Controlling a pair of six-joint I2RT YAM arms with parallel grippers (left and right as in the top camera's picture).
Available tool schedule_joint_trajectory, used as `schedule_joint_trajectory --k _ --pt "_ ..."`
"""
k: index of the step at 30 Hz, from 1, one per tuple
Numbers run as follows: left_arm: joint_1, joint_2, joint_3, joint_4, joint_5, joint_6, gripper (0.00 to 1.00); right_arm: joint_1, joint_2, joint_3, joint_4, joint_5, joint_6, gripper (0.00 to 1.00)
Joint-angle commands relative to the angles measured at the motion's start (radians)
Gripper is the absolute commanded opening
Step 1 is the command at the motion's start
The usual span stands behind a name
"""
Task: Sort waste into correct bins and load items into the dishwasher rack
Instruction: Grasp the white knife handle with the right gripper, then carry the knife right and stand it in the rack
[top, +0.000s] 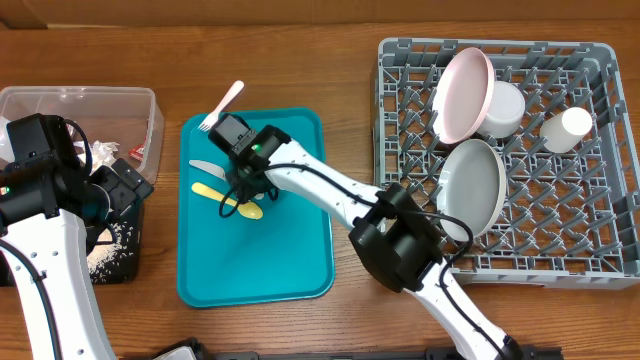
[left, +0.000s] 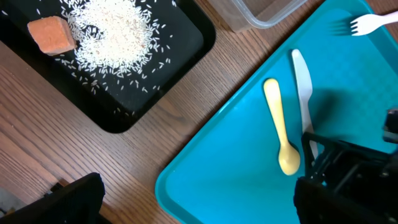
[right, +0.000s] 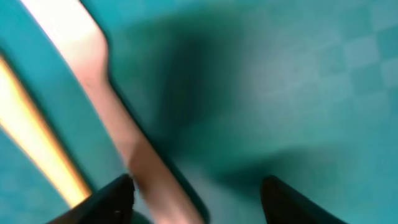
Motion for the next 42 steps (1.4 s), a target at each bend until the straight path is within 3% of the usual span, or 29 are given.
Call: schedule_joint_trajectory --k 1,8,12,18,31,42 --pt "0.005 -0.001 -0.003 0.002 -0.013 -0.014 1.00 0.016 0.059 -0.006 -0.023 0.072 0.000 0.63" --pt "0.005 -0.001 -0.003 0.002 -0.013 -0.014 1.00 0.035 0.074 -0.006 -0.042 0.077 -0.001 0.61" --pt "0.005 -0.001 -0.003 0.001 -0.013 -0.014 1.00 0.050 0.074 -0.006 -0.036 0.077 -0.004 0.44" --pt "0.005 -0.001 -0.003 0.001 -0.013 -0.014 1.00 0.056 0.074 -0.006 -0.025 0.085 -0.053 0.40" --pt "0.005 -0.001 -0.003 0.002 -0.013 -0.014 1.00 0.052 0.074 -0.004 -0.083 0.095 -0.068 0.04" --pt "0.005 -0.001 -0.003 0.001 -0.013 -0.014 1.00 0.052 0.002 -0.003 -0.199 0.091 -0.068 0.04"
